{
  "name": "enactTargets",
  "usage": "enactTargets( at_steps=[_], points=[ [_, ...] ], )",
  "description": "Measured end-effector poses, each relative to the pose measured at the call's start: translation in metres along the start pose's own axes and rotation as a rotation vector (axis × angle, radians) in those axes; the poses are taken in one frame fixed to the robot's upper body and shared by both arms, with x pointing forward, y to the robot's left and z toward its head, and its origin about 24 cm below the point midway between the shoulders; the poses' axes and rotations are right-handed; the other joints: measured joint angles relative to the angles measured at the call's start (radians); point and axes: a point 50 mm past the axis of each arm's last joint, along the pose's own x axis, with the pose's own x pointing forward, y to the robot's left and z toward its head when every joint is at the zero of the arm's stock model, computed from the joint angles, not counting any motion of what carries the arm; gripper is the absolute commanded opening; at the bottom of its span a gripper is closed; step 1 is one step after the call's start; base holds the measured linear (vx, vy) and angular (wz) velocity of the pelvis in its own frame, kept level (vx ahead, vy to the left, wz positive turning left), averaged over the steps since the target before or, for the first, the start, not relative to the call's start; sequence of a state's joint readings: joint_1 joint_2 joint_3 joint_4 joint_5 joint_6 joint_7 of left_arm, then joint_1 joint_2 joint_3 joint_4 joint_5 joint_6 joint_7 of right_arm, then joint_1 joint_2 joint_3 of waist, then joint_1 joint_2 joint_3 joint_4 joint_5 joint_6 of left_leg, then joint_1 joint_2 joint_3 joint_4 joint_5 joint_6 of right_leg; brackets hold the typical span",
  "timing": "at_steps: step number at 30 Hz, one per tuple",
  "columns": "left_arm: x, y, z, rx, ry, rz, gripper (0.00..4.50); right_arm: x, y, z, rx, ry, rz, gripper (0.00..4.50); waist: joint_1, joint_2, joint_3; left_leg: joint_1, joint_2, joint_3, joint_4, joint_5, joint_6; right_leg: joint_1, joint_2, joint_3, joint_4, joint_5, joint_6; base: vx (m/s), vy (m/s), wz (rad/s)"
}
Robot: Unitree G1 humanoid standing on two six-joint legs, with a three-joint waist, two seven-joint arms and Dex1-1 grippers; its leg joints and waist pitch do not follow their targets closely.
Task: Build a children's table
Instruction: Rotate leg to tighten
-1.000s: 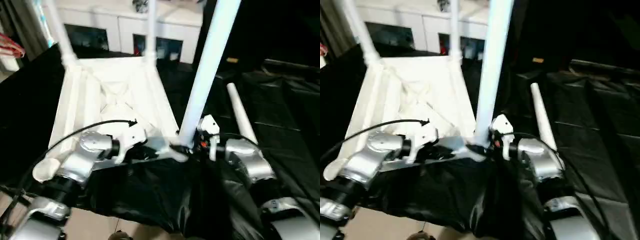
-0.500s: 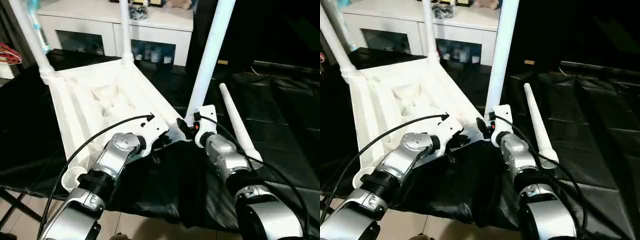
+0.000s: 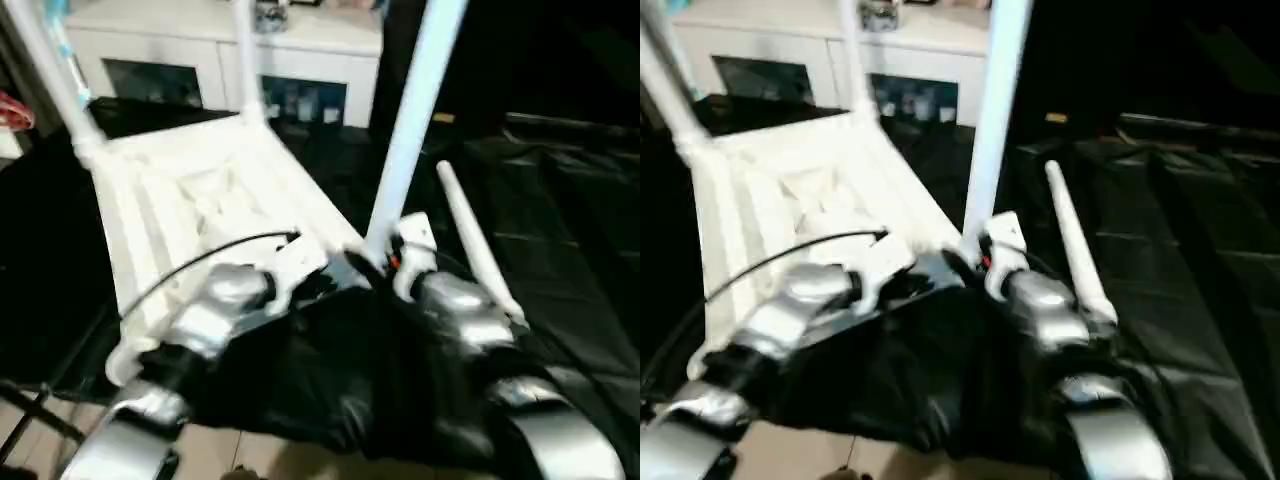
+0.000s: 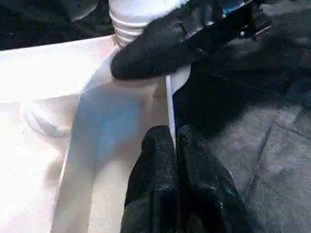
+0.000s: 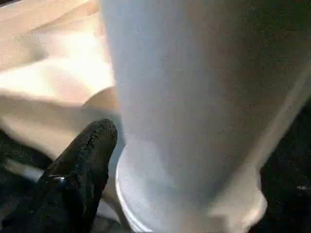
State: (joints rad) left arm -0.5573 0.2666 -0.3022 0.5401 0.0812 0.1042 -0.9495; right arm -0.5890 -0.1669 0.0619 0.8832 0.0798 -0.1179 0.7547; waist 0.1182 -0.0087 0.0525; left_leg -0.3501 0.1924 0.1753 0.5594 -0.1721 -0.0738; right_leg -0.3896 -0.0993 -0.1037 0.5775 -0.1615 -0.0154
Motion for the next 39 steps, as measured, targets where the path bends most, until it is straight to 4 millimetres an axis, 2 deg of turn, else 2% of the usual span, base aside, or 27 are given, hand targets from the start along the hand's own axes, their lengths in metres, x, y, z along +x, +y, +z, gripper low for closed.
enactTargets(
  at_steps=[1, 3, 5, 9, 13, 19, 22, 28, 31, 34, 37, 39],
  points=[
    [-0.004, -0.001, -0.002, 0.002, -0.003, -0.025, 0.00, -0.005, 0.000, -0.001, -0.027, 0.013, 0.059, 3.77, 0.004, 0.001, 0.000, 0.000, 0.002, 0.001, -0.001, 0.000, 0.000, -0.001, 0.004, 0.006, 0.004, 0.001, -0.001, 0.077, -0.047, 0.14],
    [-0.007, -0.001, -0.001, 0.015, -0.009, -0.049, 0.00, -0.008, 0.001, 0.002, -0.048, 0.011, 0.104, 3.77, 0.014, 0.001, -0.001, -0.004, 0.006, 0.005, -0.002, 0.000, 0.000, -0.006, 0.007, 0.007, 0.010, -0.004, -0.001, 0.074, -0.042, 0.09],
    [-0.011, -0.001, 0.000, 0.026, -0.016, -0.078, 0.00, -0.016, 0.000, 0.003, -0.075, 0.019, 0.170, 3.77, 0.026, 0.001, -0.001, -0.010, 0.011, 0.006, 0.006, 0.002, 0.002, -0.015, 0.008, 0.007, 0.024, -0.015, -0.004, 0.056, -0.025, -0.02],
    [-0.020, -0.004, -0.003, 0.033, -0.017, -0.139, 0.00, -0.024, 0.005, 0.005, -0.101, 0.041, 0.289, 3.77, 0.032, 0.000, -0.001, -0.011, 0.012, 0.007, 0.010, 0.002, 0.003, -0.016, 0.009, 0.007, 0.031, -0.026, -0.006, 0.000, 0.000, 0.00],
    [-0.029, -0.005, -0.007, 0.041, -0.003, -0.199, 0.00, -0.029, 0.010, 0.004, -0.113, 0.062, 0.380, 3.38, 0.032, -0.001, -0.001, -0.012, 0.013, 0.007, 0.010, 0.000, 0.000, -0.016, 0.008, 0.007, 0.032, -0.027, -0.005, 0.000, 0.000, 0.00],
    [-0.035, -0.007, -0.011, 0.039, 0.005, -0.237, 0.00, -0.030, 0.015, 0.002, -0.102, 0.070, 0.423, 2.88, 0.030, -0.006, -0.001, -0.010, 0.013, 0.008, 0.011, -0.001, -0.002, -0.013, 0.008, 0.008, 0.033, -0.027, -0.005, 0.000, 0.000, 0.00],
    [-0.036, -0.007, -0.011, 0.041, 0.005, -0.243, 0.00, -0.031, 0.017, 0.002, -0.099, 0.069, 0.427, 2.80, 0.028, -0.010, -0.002, -0.010, 0.013, 0.008, 0.011, 0.000, -0.003, -0.013, 0.008, 0.008, 0.033, -0.027, -0.004, 0.000, 0.000, 0.00],
    [-0.037, -0.008, -0.012, 0.039, 0.001, -0.244, 0.00, -0.030, 0.019, 0.002, -0.088, 0.067, 0.432, 2.77, 0.028, -0.010, -0.002, -0.010, 0.013, 0.008, 0.011, 0.000, -0.002, -0.013, 0.008, 0.008, 0.033, -0.028, -0.003, 0.000, 0.000, 0.00],
    [-0.036, -0.007, -0.013, 0.023, -0.002, -0.199, 0.00, -0.027, 0.020, -0.001, -0.058, 0.054, 0.375, 2.77, 0.027, -0.015, -0.005, -0.008, 0.013, 0.008, 0.010, 0.000, -0.002, -0.012, 0.008, 0.008, 0.034, -0.028, -0.003, 0.000, 0.000, 0.00],
    [-0.025, -0.002, -0.010, -0.004, 0.002, -0.087, 0.00, -0.016, 0.015, -0.004, 0.007, 0.024, 0.183, 2.77, 0.021, -0.022, -0.007, -0.003, 0.013, 0.008, 0.010, 0.000, -0.004, -0.008, 0.008, 0.009, 0.034, -0.030, 0.002, 0.000, 0.000, 0.00],
    [-0.012, 0.003, -0.007, -0.035, 0.014, 0.021, 0.00, 0.003, 0.012, -0.002, 0.058, 0.013, -0.030, 2.76, 0.000, -0.022, -0.007, 0.000, 0.012, 0.008, 0.010, 0.000, -0.005, -0.007, 0.008, 0.009, 0.033, -0.030, 0.002, -0.017, 0.001, -0.02],
    [-0.003, 0.005, -0.004, -0.049, 0.020, 0.073, 0.00, 0.011, 0.010, -0.001, 0.079, 0.011, -0.141, 2.76, -0.005, -0.022, -0.007, 0.000, 0.012, 0.007, 0.009, 0.000, -0.005, -0.007, 0.008, 0.009, 0.033, -0.030, 0.002, -0.026, 0.002, -0.02]
  ],
)
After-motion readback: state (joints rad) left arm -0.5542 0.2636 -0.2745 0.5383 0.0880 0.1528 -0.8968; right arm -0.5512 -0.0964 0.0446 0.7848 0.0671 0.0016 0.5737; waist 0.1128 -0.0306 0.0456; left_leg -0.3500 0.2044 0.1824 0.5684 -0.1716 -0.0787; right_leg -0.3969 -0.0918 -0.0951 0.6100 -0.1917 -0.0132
